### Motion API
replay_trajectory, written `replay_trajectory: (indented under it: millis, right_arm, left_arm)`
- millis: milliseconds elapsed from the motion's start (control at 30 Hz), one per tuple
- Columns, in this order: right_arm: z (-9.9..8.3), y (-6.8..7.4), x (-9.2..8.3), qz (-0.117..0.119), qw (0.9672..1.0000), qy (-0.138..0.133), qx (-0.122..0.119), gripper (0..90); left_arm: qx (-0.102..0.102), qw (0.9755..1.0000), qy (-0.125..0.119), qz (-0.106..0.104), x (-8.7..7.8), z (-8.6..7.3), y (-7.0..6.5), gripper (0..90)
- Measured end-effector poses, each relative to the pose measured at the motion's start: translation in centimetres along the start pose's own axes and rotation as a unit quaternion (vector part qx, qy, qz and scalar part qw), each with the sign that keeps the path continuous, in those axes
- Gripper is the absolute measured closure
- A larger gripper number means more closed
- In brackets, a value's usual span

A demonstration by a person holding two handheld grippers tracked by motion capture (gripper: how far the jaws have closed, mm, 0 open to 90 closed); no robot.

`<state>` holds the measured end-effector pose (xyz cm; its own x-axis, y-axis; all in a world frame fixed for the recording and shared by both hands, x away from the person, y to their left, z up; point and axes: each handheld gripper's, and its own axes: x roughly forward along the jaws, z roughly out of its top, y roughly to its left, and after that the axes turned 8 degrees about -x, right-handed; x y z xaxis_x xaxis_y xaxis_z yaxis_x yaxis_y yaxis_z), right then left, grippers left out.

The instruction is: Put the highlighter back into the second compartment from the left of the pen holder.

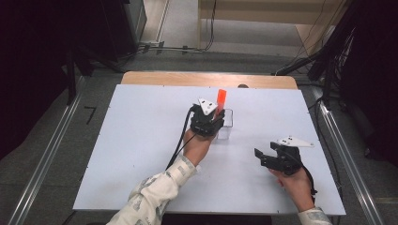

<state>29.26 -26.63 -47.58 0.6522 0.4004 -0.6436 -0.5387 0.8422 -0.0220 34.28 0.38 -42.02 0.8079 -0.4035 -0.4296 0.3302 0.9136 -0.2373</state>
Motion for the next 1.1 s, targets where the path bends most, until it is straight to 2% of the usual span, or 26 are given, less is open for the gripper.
replay_trajectory:
  millis: [600,1100]
  right_arm:
    - [0.0,0.0,0.1,0.002,1.0000,0.002,0.000,26.1]
    - [0.0,0.1,0.1,0.003,1.0000,0.005,0.001,26.2]
  left_arm:
    - [-0.005,0.9998,0.013,0.012,0.6,-1.1,0.8,66.0]
    - [-0.005,0.9998,0.019,0.005,0.8,-1.4,1.0,64.4]
